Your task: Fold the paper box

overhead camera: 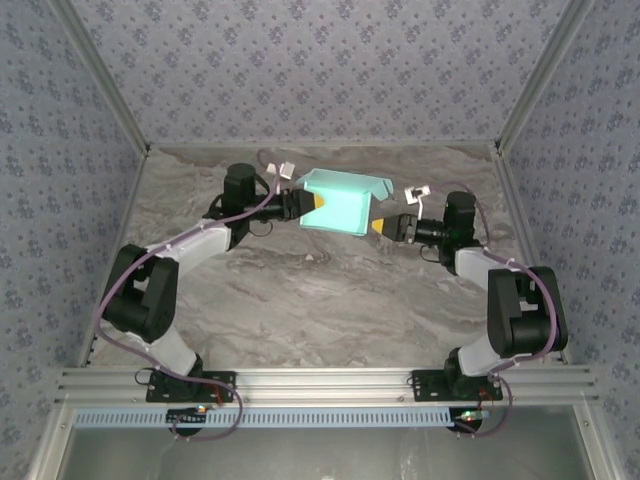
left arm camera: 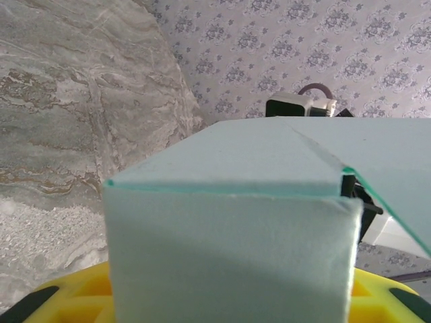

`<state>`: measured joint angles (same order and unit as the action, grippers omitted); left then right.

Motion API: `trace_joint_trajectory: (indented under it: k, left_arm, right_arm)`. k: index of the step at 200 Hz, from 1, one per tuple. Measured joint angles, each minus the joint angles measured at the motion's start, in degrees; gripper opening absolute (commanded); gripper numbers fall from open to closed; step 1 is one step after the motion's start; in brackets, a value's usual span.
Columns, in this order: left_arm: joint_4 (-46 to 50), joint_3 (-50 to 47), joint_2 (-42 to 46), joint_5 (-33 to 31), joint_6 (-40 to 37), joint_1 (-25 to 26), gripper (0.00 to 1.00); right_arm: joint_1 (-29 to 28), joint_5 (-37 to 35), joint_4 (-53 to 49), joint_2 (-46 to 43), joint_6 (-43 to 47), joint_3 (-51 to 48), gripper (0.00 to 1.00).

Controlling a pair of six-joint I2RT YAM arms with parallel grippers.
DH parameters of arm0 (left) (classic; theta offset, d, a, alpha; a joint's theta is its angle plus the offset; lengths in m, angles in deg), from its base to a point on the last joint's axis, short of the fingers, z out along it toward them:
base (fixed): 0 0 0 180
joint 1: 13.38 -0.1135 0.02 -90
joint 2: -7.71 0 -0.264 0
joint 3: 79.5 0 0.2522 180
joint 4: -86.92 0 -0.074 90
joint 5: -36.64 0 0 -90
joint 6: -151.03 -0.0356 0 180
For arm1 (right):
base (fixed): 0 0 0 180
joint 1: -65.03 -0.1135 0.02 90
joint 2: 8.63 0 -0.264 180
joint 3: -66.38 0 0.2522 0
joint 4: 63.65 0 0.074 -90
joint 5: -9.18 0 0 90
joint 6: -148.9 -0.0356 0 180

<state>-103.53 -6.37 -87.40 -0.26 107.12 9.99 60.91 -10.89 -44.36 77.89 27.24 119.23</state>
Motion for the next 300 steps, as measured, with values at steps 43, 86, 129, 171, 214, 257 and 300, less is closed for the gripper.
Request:
trace_joint_trajectory:
  k: [43,86,129,171,214,257,300]
  left_arm:
    - [-1.14,1.01,-0.37,2.43,0.0,-0.66,0.34]
    - [-3.02,1.01,-0.66,3.39,0.46,-0.76,0.34]
    - [-4.0,1.01,-0.7,4.2,0.46,-0.9,0.33]
    - [-4.57,1.01,-0.92,4.13,0.44,-1.11,0.32]
    - [-4.83,1.01,-1.03,4.57,0.42,-1.11,0.32]
    - [-4.66,1.01,-1.03,5.51,-0.24,-1.09,0.32]
    - [-4.31,1.01,-1.03,6.88,-1.27,-0.44,0.3]
  right_arm:
    - [-2.56,0.85,-6.86,0.02,5.03,3.69,0.61]
    - [-3.3,2.01,-7.26,1.44,5.16,5.33,0.55]
    - [-4.55,2.99,-10.29,2.27,7.1,7.48,0.4]
    - [-4.79,3.39,-13.53,3.74,9.16,9.38,0.34]
    - [-5.35,3.41,-17.59,3.8,11.93,10.88,0.49]
    - [-5.42,4.0,-21.24,3.8,15.23,11.61,0.57]
    - [-5.66,4.87,-26.91,3.8,20.28,13.49,0.74]
